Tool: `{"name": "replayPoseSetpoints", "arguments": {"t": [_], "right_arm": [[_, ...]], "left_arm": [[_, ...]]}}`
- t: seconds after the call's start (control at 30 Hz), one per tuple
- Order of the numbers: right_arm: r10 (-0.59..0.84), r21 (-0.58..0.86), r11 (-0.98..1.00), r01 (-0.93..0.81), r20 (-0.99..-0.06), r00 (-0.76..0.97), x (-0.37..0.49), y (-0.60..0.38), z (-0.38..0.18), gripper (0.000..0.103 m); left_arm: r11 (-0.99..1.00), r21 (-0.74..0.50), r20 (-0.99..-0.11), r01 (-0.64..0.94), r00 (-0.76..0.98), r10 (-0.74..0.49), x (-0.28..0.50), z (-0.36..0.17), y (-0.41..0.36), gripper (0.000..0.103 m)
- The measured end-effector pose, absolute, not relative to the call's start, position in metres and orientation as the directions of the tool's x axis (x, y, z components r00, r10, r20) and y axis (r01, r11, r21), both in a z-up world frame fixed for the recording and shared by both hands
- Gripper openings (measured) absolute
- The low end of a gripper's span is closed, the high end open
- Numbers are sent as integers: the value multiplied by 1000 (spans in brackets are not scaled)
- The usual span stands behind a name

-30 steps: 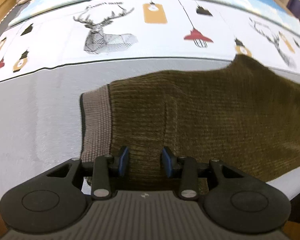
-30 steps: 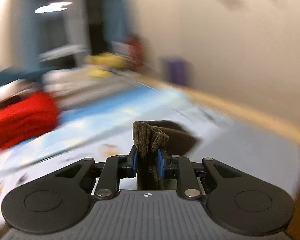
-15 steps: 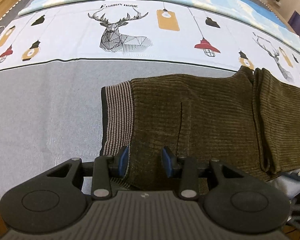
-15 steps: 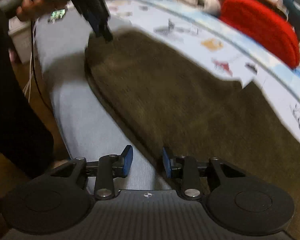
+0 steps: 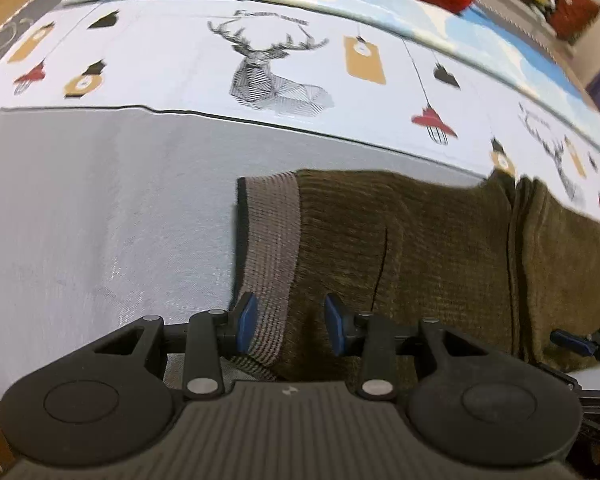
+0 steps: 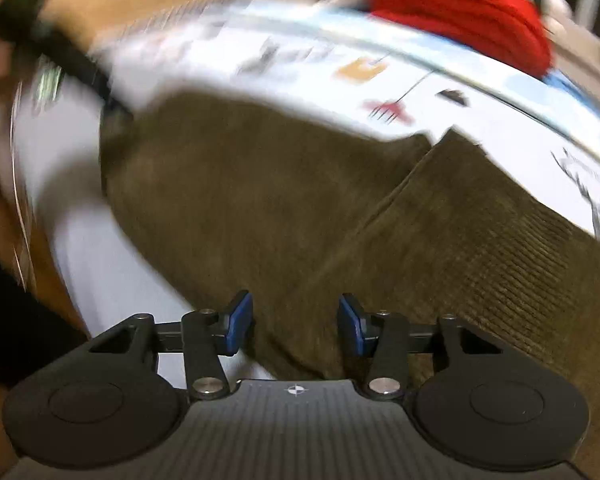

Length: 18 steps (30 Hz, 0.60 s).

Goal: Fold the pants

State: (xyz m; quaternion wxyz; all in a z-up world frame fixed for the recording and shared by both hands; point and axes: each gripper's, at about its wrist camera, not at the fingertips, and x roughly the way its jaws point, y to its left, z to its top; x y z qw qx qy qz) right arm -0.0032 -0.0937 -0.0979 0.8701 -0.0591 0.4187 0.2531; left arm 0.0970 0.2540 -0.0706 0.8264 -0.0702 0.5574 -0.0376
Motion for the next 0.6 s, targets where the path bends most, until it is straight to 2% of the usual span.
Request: {"name": "replayPoseSetpoints", "arguments": {"t": [0.1, 0.17, 0.2, 0.27, 0.37, 0.4, 0.5, 0.57, 0.6], "right_arm": [[325, 47, 827, -560, -853, 408, -6, -86, -124, 52], [307, -46, 787, -615, -836, 455, -19, -78, -123, 52], [317, -36, 789, -613, -832, 456, -20, -78, -117, 52], [381, 36, 813, -581, -787, 486, -17, -89, -94, 49], [407, 68, 855, -515, -704, 582, -6, -118, -43, 49], [409, 75, 865, -497, -679, 610, 0, -129, -29, 50], [379, 100, 907, -408, -615, 691, 25, -175, 15, 54], [335, 102, 933, -345, -595, 730, 38, -206, 30, 60], [299, 91, 947, -307, -591, 749, 44, -221, 32, 64]], "left_arm": [[981, -184, -909, -69, 392, -142, 95, -70, 267, 42], [971, -212, -907, -108, 392, -154, 94, -70, 276, 42], [966, -227, -907, -124, 389, -163, 93, -71, 279, 43], [956, -254, -906, -145, 382, -182, 92, -73, 283, 47], [951, -266, -910, -159, 368, -193, 91, -77, 286, 59], [950, -265, -914, -164, 358, -193, 91, -79, 287, 63], [949, -263, -928, -172, 316, -200, 91, -89, 286, 64], [946, -266, -936, -186, 284, -207, 91, -97, 285, 66], [945, -264, -941, -193, 268, -208, 92, -101, 284, 71]]}}
